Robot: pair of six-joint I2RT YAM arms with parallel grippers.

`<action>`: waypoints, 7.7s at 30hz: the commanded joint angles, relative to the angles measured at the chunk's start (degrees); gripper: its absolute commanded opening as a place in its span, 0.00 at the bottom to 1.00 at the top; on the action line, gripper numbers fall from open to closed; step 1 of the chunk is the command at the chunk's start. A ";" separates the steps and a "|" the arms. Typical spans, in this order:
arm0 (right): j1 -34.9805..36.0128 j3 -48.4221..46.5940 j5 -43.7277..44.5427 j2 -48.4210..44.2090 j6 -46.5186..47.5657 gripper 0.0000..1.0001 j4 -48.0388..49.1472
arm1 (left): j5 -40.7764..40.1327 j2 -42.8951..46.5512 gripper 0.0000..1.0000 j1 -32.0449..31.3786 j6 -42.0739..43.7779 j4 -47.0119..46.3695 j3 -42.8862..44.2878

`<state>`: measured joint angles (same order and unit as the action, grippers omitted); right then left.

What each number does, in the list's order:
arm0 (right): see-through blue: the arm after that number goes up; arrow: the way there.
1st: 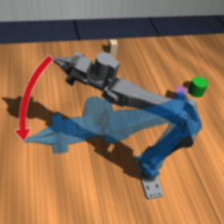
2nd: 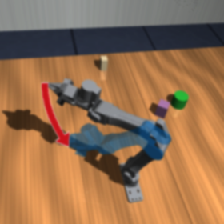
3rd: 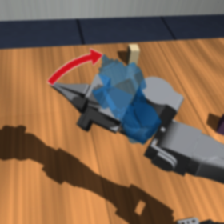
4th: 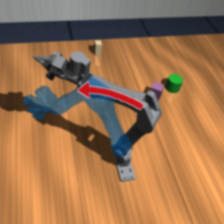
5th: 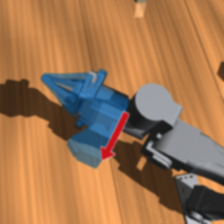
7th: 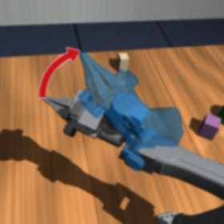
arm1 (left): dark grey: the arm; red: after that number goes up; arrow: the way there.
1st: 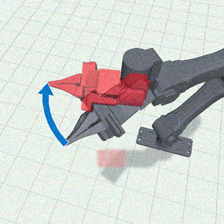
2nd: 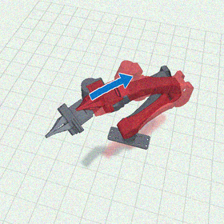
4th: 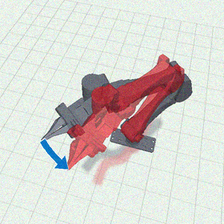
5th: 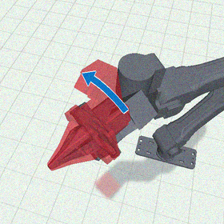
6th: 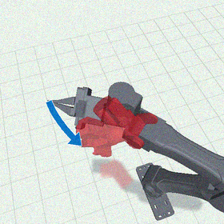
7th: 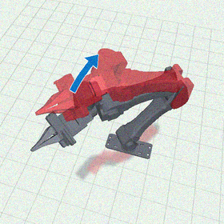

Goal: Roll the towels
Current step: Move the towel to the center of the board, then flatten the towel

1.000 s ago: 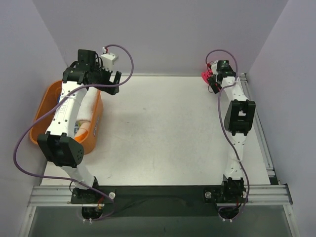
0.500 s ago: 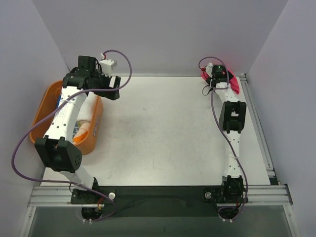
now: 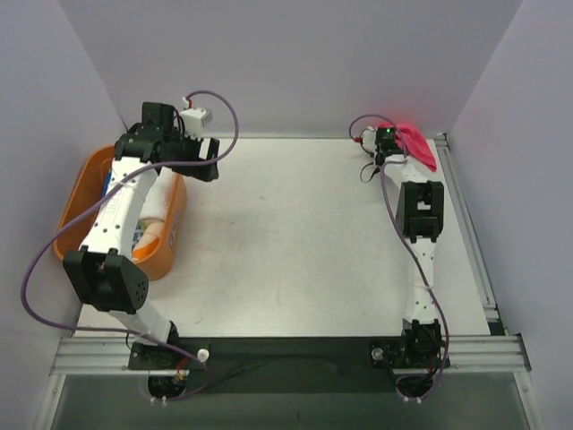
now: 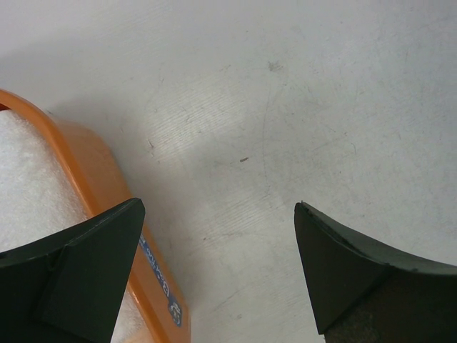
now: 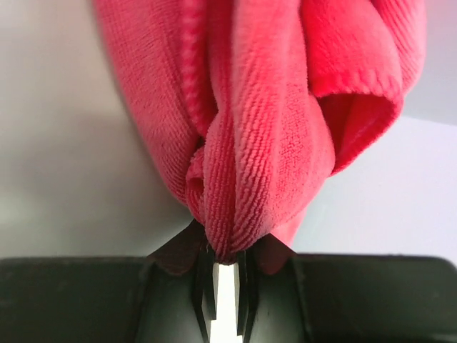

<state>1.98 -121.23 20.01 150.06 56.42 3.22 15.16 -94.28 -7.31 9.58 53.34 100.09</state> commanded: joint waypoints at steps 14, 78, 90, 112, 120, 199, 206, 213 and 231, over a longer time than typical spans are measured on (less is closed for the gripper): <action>15.32 33.41 -21.57 -43.33 -31.51 0.00 -39.77 | -3.39 8.58 0.97 -4.99 -3.26 -9.83 -7.36; -7.34 34.55 -34.51 -39.38 -42.63 0.00 -45.23 | 1.25 -10.49 0.02 -14.31 8.34 -19.68 -25.57; -7.43 44.41 -39.43 -46.17 -43.42 0.00 -47.96 | 1.03 -17.50 0.76 -33.11 1.67 -26.18 -13.81; -11.65 49.50 -37.94 -55.66 -39.81 0.00 -51.04 | 1.90 -8.56 0.21 -16.43 16.34 -14.14 -26.61; -11.56 53.03 -40.13 -56.63 -39.72 0.00 -50.95 | 10.50 -0.39 0.55 -16.23 14.94 -15.80 -30.47; -13.84 39.93 -39.17 -43.10 -57.30 0.00 -39.08 | -2.41 -9.34 0.46 -41.03 25.92 -14.67 -27.06; -14.28 39.76 -39.35 -42.48 -57.13 0.00 -39.26 | -1.10 -11.89 0.46 -41.12 26.36 -14.06 -26.71; -14.28 39.58 -39.52 -42.39 -56.95 0.00 -39.43 | -2.41 -12.60 0.26 -40.59 26.36 -14.05 -26.88; -17.71 36.69 -40.93 -46.96 -54.67 0.00 -42.07 | 8.22 -0.99 0.05 -20.22 20.39 -10.98 -21.52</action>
<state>-14.76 -80.75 -19.99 106.50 0.56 -35.92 18.61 -98.10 -30.74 32.08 41.39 75.55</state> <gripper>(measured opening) 0.027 0.074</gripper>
